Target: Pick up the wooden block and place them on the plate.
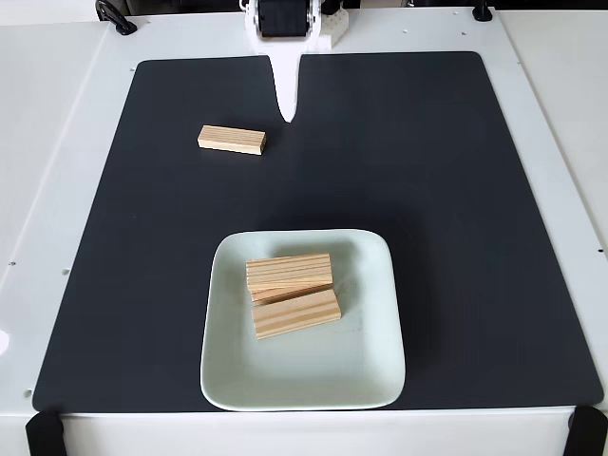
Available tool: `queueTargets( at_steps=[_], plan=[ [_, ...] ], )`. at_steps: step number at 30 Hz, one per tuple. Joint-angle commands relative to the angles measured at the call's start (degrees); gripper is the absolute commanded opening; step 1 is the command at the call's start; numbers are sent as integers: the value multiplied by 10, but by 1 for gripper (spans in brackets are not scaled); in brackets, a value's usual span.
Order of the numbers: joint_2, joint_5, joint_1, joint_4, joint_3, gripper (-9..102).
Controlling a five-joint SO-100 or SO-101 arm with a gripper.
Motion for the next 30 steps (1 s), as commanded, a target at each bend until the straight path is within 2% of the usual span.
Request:
queueTargets(
  at_steps=[1, 9, 17, 30],
  plan=[
    [78, -33, 30, -17, 81, 0],
    [142, -70, 127, -20, 188, 0],
    [154, -76, 204, -86, 235, 0],
    [147, -73, 200, -100, 236, 0]
  ],
)
